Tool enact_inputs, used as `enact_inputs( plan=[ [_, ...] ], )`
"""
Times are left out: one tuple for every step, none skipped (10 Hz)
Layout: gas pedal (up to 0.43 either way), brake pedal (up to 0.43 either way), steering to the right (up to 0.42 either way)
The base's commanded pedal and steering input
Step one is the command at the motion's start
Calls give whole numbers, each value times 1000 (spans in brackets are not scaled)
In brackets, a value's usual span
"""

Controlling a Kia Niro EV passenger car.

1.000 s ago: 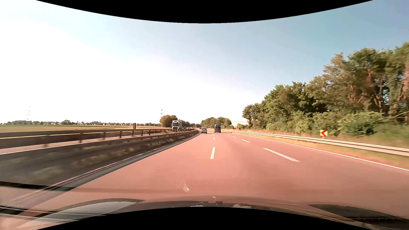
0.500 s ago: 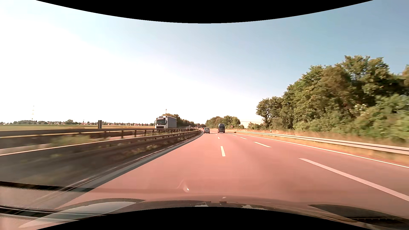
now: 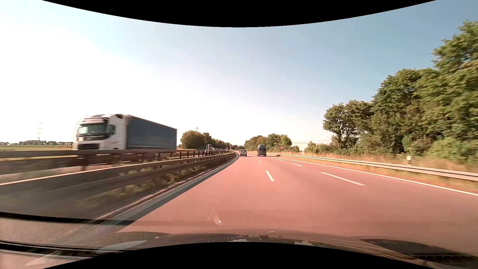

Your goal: Follow the waypoints while adhering to traffic rules and regulations

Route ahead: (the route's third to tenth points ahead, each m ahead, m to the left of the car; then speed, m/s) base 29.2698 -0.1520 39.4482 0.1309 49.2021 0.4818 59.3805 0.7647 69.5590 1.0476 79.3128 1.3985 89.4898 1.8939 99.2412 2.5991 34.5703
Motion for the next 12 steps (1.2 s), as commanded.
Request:
enact_inputs(
  plan=[
    [429,6,-8],
    [429,6,-8],
    [429,6,-8],
    [429,6,-8],
    [429,6,-8],
    [429,6,-8],
    [429,6,-8],
    [429,6,-8],
    [429,6,-8],
    [429,6,-8],
    [429,6,-8],
    [429,6,-8]
  ],
)
